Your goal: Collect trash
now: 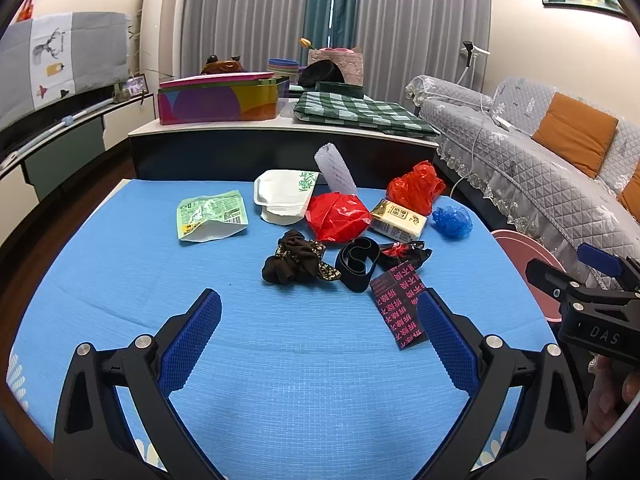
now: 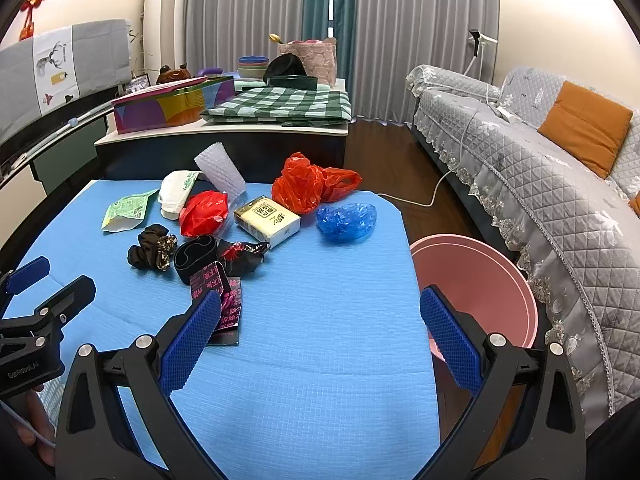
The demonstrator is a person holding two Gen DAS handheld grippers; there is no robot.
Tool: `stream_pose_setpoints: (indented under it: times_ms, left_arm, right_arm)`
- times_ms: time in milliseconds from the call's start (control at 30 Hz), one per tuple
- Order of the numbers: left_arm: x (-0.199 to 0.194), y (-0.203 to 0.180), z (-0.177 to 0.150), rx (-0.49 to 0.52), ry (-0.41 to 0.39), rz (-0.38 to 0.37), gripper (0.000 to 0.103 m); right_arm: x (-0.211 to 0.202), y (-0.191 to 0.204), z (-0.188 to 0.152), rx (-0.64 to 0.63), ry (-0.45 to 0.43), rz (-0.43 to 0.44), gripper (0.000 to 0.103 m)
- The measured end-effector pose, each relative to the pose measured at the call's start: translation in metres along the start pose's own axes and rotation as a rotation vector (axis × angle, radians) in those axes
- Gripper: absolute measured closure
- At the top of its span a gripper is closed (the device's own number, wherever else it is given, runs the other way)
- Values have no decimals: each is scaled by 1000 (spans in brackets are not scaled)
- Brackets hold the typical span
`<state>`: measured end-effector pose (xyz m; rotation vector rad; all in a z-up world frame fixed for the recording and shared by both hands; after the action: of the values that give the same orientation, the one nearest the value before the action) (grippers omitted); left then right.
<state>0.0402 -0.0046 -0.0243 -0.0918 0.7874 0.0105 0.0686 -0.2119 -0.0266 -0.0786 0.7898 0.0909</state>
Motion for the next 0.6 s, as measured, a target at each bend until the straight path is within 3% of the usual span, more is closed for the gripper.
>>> stream_pose_setpoints:
  times_ms: [600]
  left_arm:
    - [0, -1, 1, 1, -2, -3, 8]
  right_arm:
    - [1, 3, -1, -3, 4, 12, 6]
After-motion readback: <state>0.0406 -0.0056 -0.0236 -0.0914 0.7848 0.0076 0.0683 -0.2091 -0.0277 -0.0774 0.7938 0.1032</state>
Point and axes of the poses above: each gripper's, at about its wrist camera, not at the fingertips, and x roughly the way its jaws point, y to its left, z to its top, the point moved 5 cm from there along x, roughly the way its jaws point, and after that the axes turned 10 degrees about y, right-handed, at the moved point
